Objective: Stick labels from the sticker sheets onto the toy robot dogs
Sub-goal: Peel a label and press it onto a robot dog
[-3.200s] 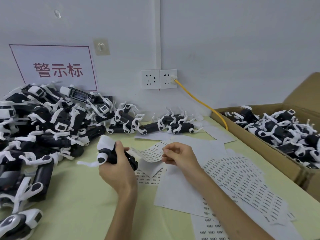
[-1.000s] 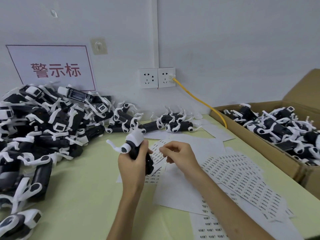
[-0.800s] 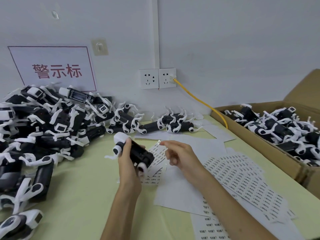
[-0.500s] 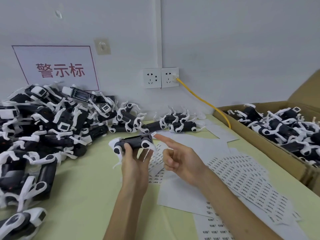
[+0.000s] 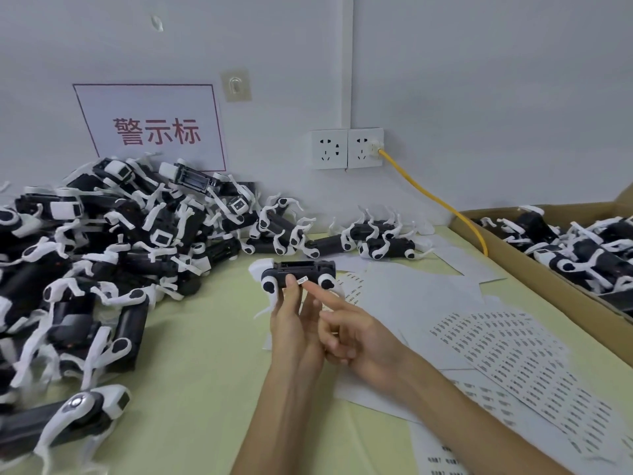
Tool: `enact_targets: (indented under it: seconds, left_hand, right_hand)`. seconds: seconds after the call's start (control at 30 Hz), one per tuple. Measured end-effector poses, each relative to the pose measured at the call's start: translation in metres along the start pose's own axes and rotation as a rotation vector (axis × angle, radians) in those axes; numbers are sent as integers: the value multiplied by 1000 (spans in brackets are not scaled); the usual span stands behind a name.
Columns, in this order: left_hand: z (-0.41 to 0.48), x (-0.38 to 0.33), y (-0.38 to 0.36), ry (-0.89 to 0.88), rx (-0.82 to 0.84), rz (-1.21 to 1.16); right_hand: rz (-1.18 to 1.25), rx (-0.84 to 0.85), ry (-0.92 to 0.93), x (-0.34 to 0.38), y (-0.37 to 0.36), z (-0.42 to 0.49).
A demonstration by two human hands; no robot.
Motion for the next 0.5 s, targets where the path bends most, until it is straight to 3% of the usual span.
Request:
enact_targets:
  seconds: [0.5]
  left_hand:
    - [6, 1, 1, 12, -53, -54]
  right_hand:
    - [123, -6, -9, -2, 3, 3]
Point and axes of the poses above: each hand's wrist, its own z-axis towards the middle knuckle, its own y-axis out of the back of the hand, x = y × z, the point moved 6 cm from there along z, towards the middle knuckle, and after that the axes turned 15 degrees about -x, right-handed, at the moved point
